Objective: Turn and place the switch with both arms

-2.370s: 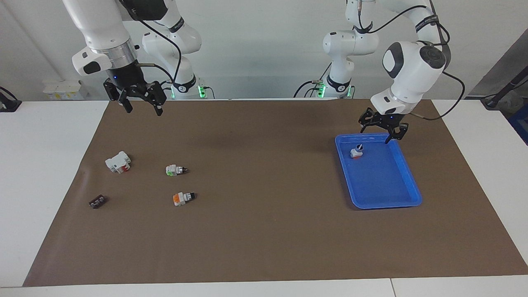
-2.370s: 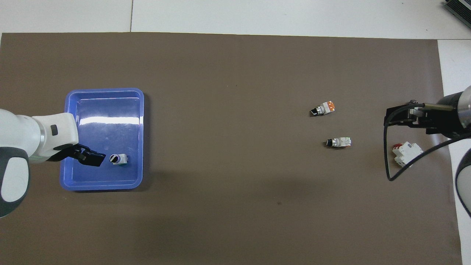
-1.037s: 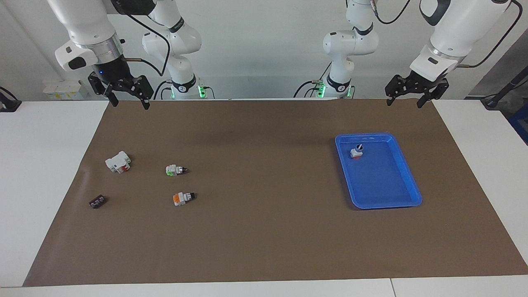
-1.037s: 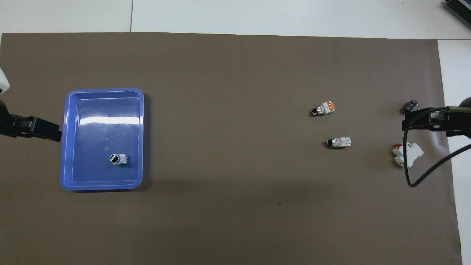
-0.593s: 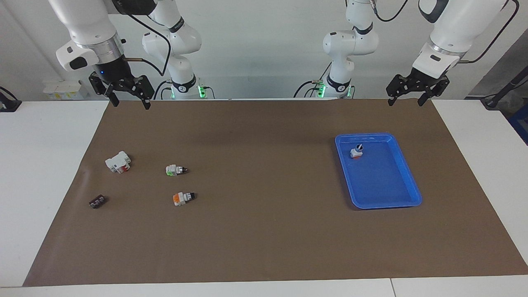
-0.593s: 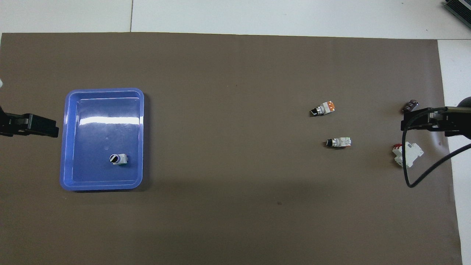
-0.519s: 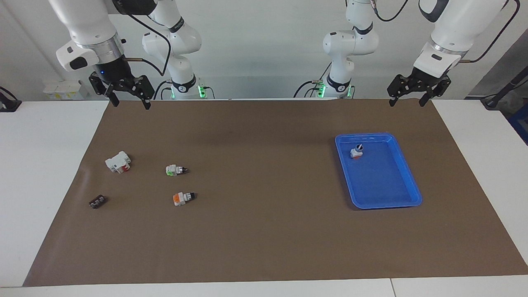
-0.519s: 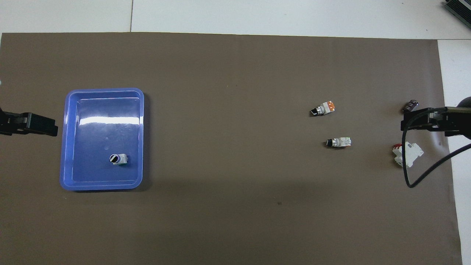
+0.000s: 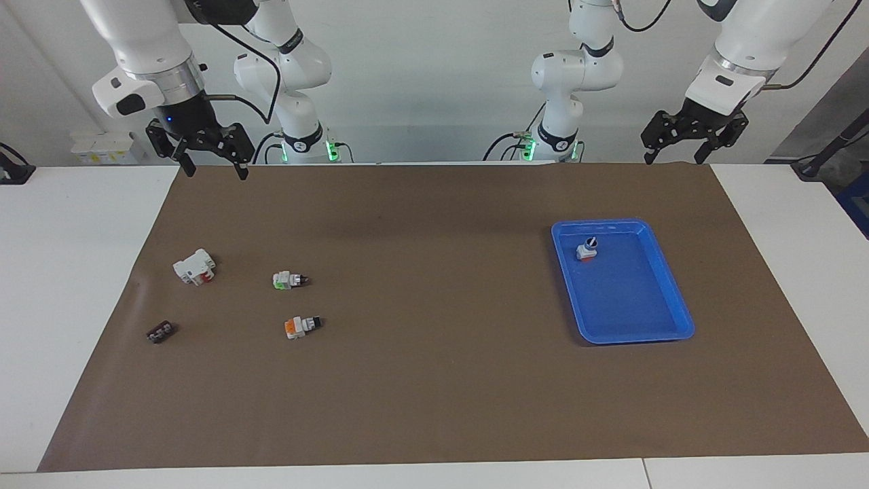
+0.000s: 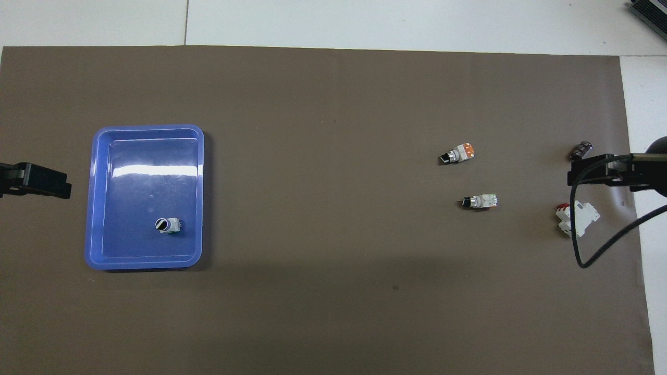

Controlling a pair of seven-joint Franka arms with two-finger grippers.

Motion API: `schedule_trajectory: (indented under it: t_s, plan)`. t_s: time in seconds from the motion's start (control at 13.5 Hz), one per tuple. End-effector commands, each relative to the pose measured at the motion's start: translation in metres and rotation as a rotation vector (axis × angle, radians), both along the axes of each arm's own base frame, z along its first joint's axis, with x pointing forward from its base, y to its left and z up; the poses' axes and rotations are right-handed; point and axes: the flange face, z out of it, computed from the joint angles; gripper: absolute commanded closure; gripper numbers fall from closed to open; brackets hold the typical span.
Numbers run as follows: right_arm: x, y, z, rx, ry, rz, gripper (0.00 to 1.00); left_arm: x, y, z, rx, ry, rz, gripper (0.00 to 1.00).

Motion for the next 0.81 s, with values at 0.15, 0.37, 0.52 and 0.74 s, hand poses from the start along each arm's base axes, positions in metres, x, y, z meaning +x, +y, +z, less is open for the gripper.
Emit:
schedule_trajectory:
  t_s: [0.15,0.37,0.52,0.74]
  plan:
    - [0.014,-0.012,-0.003,-0.015,0.025,0.046,0.0,-0.009,0.004,0.005,0.022,0.037,-0.002,0.0]
    - [0.01,-0.01,-0.009,-0.014,0.033,0.051,0.0,-0.009,0.004,0.004,0.021,0.04,-0.001,0.0]
    - [0.009,-0.001,-0.006,-0.022,0.034,0.069,0.0,-0.009,0.004,0.004,0.021,0.037,-0.001,0.0]
    - [0.008,0.002,-0.003,-0.029,0.059,0.074,0.0,-0.009,0.004,0.004,0.02,0.036,-0.003,0.0]
